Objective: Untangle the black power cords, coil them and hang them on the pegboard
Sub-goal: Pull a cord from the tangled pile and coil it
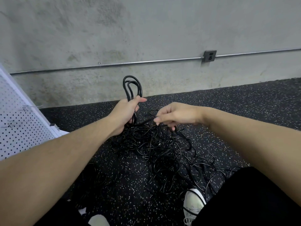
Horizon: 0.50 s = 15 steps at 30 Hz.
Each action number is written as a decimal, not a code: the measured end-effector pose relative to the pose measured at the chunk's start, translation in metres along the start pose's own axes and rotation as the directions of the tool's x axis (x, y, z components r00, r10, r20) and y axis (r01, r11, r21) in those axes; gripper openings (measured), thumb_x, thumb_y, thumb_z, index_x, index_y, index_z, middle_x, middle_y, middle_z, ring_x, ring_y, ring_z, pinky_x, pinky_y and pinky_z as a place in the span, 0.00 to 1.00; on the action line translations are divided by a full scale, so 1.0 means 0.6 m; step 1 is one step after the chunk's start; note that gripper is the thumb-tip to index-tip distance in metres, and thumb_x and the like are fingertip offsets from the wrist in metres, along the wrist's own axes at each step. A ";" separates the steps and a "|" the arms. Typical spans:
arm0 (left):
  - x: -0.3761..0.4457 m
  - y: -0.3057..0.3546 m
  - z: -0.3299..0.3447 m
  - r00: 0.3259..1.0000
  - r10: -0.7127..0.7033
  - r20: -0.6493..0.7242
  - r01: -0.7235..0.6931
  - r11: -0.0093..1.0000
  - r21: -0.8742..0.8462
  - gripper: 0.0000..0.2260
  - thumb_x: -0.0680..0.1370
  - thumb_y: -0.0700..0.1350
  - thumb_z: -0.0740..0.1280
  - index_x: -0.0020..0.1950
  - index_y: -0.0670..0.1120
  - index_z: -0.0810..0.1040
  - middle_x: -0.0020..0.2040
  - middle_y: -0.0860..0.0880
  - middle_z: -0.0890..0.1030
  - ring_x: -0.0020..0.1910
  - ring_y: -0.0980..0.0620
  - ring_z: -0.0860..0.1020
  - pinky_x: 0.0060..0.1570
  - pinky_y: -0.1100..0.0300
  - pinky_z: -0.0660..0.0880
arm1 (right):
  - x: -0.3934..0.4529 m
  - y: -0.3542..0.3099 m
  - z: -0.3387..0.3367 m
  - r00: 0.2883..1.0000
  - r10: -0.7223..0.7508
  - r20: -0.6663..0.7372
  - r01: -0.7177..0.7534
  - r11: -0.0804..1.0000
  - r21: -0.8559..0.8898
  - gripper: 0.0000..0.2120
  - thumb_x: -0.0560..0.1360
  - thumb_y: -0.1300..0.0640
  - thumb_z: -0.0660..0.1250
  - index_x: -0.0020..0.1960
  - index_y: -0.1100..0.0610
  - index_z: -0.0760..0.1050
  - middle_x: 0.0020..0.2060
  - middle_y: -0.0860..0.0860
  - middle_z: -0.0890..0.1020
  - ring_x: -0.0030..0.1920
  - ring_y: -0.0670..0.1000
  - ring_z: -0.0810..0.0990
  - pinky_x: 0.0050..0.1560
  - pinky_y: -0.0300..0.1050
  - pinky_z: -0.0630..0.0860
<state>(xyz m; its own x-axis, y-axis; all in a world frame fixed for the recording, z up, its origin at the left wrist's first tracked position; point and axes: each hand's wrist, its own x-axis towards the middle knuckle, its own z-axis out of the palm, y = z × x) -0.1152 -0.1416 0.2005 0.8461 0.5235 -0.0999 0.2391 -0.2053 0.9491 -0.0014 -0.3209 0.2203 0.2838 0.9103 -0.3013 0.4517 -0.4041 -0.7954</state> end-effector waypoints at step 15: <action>-0.021 -0.008 0.029 0.967 0.030 0.252 -0.118 0.932 0.342 0.10 0.74 0.60 0.75 0.47 0.54 0.85 0.45 0.60 0.84 0.50 0.60 0.81 0.56 0.58 0.75 | -0.013 -0.001 -0.019 0.987 -0.042 -0.157 0.074 0.977 0.201 0.11 0.81 0.54 0.66 0.41 0.55 0.78 0.31 0.48 0.74 0.30 0.45 0.70 0.34 0.39 0.67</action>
<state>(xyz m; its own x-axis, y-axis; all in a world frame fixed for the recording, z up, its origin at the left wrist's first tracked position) -0.1190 -0.1618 0.1918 0.9457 0.2918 -0.1435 0.2859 -0.5358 0.7945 0.0061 -0.3287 0.2290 0.3940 0.9011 -0.1812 0.2924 -0.3098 -0.9047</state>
